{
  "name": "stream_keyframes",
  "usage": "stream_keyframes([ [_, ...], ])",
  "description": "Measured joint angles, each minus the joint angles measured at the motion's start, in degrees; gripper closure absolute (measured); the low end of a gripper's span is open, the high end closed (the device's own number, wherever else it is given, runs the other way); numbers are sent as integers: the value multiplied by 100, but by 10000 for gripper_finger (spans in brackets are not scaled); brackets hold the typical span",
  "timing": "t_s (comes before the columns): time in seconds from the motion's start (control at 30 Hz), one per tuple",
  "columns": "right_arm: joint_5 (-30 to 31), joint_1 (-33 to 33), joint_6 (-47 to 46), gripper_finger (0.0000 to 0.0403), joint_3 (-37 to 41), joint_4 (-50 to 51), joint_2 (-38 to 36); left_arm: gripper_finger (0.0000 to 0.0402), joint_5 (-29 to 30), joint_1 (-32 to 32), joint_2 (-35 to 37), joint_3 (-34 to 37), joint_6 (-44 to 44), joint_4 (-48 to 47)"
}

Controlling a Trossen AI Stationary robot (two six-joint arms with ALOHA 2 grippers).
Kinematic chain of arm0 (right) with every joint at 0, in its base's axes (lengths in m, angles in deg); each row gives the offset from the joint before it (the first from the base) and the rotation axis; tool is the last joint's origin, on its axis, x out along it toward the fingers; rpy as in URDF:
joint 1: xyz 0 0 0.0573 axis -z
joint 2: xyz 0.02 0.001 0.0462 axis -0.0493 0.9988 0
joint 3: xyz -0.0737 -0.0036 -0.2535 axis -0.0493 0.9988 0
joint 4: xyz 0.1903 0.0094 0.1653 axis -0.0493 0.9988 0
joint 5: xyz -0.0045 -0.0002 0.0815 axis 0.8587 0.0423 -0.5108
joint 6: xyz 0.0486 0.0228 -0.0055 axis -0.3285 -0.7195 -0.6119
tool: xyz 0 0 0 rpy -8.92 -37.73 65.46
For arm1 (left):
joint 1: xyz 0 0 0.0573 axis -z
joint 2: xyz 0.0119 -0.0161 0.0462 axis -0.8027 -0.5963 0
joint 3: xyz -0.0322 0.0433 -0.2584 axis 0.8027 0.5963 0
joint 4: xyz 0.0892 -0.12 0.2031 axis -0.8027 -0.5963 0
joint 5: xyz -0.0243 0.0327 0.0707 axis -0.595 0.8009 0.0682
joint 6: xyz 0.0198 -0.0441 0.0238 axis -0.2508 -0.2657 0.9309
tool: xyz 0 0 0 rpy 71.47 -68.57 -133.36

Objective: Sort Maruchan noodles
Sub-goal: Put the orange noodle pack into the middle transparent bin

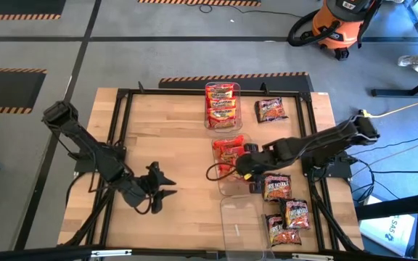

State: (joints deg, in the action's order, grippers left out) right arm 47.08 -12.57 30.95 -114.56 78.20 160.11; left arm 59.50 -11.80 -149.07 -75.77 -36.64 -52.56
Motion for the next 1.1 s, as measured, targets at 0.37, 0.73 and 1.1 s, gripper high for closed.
stream_keyframes([
  [0.37,-155,0,439,283,758,-1318,207,260,-9,-250,0,-2,0,-26],
  [0.73,-105,4,437,279,852,-1335,560,260,-17,-274,0,-2,131,-55],
  [1.1,-20,4,375,156,516,-914,572,260,7,-285,0,-2,151,-35],
])
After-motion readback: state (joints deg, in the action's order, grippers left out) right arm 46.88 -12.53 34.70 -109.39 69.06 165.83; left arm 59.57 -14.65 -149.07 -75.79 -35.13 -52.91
